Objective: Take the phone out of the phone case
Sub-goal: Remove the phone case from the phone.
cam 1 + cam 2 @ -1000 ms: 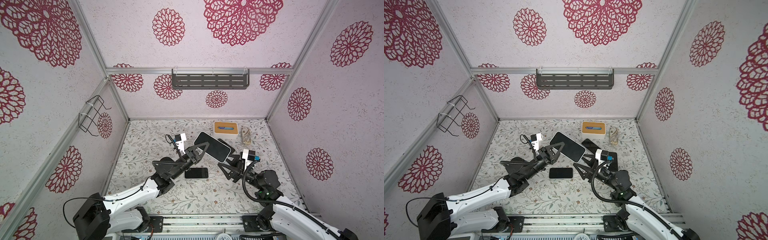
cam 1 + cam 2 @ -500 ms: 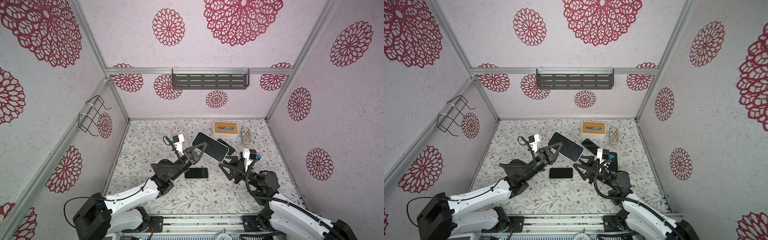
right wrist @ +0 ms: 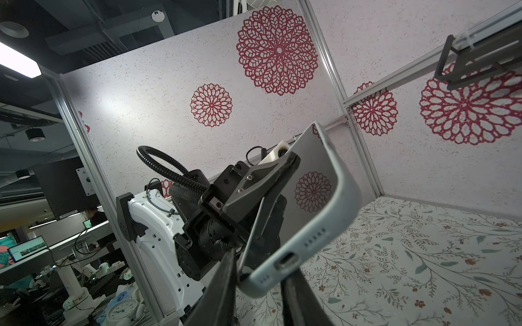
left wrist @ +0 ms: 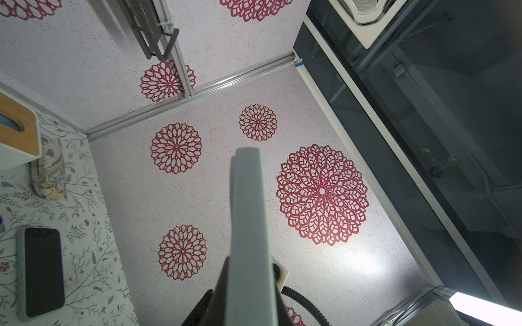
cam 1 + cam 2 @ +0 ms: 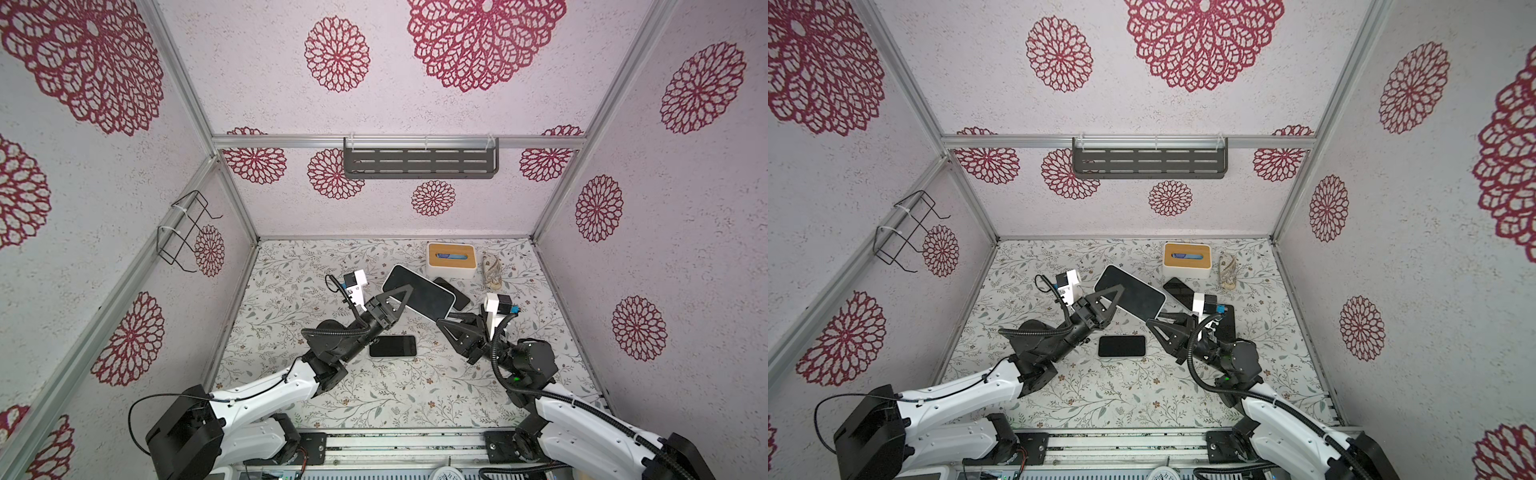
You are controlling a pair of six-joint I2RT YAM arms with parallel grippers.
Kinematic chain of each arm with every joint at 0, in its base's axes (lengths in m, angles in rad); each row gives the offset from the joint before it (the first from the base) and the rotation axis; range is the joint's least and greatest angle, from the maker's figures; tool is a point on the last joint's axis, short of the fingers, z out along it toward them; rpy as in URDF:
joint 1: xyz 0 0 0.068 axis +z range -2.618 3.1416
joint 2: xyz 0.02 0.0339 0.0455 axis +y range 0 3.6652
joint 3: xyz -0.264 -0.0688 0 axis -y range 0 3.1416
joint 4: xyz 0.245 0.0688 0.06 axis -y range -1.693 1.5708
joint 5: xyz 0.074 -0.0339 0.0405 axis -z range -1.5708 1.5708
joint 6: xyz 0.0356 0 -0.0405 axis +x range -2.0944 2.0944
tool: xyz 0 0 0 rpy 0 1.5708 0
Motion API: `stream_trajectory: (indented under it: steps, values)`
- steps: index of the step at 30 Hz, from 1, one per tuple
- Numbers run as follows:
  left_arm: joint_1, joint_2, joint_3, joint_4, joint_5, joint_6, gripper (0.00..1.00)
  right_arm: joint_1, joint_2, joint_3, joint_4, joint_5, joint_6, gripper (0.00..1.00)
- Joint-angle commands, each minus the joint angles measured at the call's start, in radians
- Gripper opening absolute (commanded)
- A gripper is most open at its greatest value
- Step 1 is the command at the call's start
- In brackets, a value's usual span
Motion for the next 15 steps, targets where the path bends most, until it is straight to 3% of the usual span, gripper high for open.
stream_trajectory:
  steps: [1,12,15]
  values:
    - [0.01,-0.015,0.007,0.087,-0.002,0.002,0.0,-0.003,0.0,0.029,0.065,-0.007,0.003,0.24]
    - [0.004,-0.01,0.035,0.057,0.015,-0.006,0.0,-0.003,-0.015,0.034,-0.013,0.011,-0.062,0.0]
    - [0.001,-0.01,0.044,0.033,0.017,-0.005,0.0,-0.003,-0.023,0.052,-0.058,0.017,-0.098,0.0]
